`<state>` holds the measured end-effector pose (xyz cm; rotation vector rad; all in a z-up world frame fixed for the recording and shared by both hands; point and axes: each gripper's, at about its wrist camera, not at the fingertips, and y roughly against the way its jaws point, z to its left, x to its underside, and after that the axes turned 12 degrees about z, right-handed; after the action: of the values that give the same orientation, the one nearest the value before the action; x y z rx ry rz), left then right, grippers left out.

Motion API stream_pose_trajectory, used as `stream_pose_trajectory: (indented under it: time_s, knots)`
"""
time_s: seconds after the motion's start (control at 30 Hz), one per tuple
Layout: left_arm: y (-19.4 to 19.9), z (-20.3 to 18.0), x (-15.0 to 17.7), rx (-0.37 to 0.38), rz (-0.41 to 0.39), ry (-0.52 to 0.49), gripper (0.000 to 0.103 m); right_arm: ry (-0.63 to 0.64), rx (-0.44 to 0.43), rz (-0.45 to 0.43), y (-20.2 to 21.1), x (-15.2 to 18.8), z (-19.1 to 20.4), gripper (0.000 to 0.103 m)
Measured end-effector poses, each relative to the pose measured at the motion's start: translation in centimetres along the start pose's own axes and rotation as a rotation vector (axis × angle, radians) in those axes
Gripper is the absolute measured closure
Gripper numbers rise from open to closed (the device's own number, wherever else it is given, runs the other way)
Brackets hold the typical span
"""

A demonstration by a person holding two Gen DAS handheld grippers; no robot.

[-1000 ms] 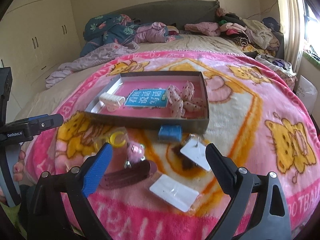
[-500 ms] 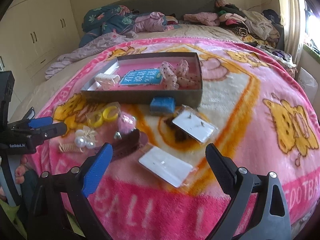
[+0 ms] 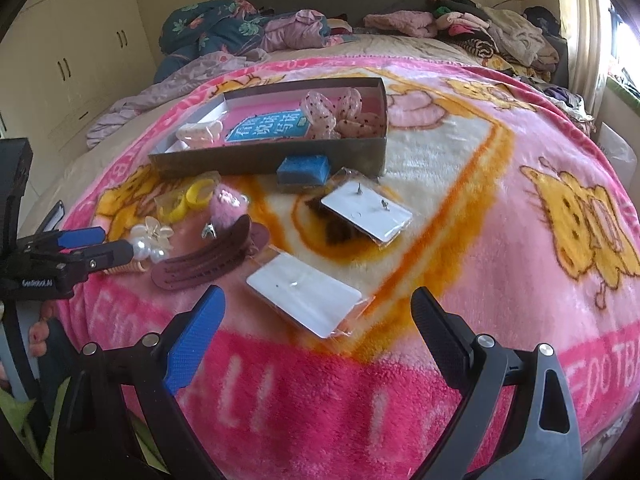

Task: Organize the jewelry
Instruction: 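Grasp the pearl claw clip with the left tool while the right tool grasps the clear plastic packet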

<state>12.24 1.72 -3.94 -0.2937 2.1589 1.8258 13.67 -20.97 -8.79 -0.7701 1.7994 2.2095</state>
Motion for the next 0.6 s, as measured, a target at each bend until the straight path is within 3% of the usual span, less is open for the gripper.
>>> stream_pose_trajectory:
  time_s: [0.37,0.6]
  knots:
    - [-2.3,-1.4,-1.3,-0.012,0.034,-0.05,0.025,0.038,0.016,0.031,-1.3,0.1,-0.6,0.012]
    - [-3.4,-1.9,-1.7,-0.022,0.053,-0.066,0.042,0.076,0.036,0.057,-2.8,-0.6,-0.9,0.012]
